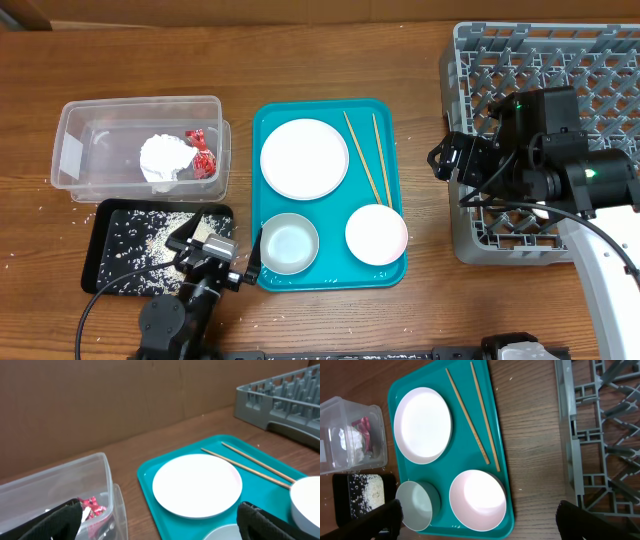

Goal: Sort waste into correct bins and load items into the dishwasher
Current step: 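Grasp the white bowl on the tray with the right gripper and lift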

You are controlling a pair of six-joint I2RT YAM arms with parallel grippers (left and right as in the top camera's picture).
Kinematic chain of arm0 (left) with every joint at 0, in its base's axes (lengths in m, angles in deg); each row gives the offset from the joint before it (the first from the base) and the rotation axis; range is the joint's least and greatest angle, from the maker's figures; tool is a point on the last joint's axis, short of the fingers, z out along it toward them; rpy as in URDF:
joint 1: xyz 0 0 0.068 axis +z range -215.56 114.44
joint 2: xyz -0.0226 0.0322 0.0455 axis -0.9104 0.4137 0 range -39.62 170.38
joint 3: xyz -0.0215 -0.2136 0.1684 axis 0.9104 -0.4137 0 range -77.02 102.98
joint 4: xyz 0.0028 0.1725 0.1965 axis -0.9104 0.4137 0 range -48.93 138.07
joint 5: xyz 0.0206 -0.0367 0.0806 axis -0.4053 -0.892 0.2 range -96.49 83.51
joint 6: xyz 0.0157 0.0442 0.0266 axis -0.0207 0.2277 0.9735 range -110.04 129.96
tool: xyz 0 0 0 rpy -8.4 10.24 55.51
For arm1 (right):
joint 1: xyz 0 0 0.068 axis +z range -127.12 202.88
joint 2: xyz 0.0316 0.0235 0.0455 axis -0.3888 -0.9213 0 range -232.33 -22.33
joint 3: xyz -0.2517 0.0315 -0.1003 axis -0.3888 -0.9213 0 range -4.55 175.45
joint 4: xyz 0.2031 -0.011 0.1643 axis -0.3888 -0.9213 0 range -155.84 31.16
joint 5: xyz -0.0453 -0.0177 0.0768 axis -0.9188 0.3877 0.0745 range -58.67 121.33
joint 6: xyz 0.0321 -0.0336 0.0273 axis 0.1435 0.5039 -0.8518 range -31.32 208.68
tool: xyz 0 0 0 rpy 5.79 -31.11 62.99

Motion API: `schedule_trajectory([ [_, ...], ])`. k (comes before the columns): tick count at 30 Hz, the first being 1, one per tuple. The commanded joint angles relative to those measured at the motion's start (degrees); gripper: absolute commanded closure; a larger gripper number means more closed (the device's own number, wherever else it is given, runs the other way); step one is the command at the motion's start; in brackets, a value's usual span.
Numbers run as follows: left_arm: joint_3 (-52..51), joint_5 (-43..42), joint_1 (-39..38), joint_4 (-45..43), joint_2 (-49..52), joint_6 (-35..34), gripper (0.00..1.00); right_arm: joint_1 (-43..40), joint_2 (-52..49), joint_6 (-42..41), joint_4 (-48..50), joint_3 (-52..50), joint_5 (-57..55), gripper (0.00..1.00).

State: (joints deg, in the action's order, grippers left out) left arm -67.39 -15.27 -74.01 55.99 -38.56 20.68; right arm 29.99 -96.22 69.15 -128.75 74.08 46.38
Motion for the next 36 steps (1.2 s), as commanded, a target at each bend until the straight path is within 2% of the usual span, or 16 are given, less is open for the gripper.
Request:
schedule_trajectory([
  [1,-5.20,0.39,0.70,-5.22,-0.87,0.46,0.00,-0.22,-0.07,-0.24,0.22,0.13,-0.02,0.00],
  [5,-9.40,0.24,0.70,-11.34,-0.87,0.46,0.00,-0.22,-0.07,-0.24,0.22,0.13,-0.02,0.00],
  [23,-9.38,0.22,0.70,-11.34,-0.81,0.46,0.00,-0.22,-0.07,-0.52,0.35,0.13,0.26,0.00],
  [27,-9.38,0.22,0.70,-11.34,-0.81,0.46,0.00,-0.20,-0.07,-1.95,7.30,0.13,2.84,0.00],
  [30,-9.38,0.22,0.70,-11.34,-0.81,0.46,0.00,1.09,-0.76,-1.88,3.98,-0.07,4.13,0.14],
  [33,-9.38,0.22,0.70,-11.34,-0.81,0.46,0.00,5.51,-1.97,-1.73,0.96,-4.31,1.42,0.16],
  [35,-9.38,0.22,0.70,-11.34,-0.81,0.46,0.00,8.79,-2.34,-1.75,2.54,-8.90,1.03,0.17],
  [36,-9.38,0.22,0.70,-11.34,-0.81,0.46,0.00,10.58,-2.47,-1.97,4.09,-11.63,1.05,0.20],
])
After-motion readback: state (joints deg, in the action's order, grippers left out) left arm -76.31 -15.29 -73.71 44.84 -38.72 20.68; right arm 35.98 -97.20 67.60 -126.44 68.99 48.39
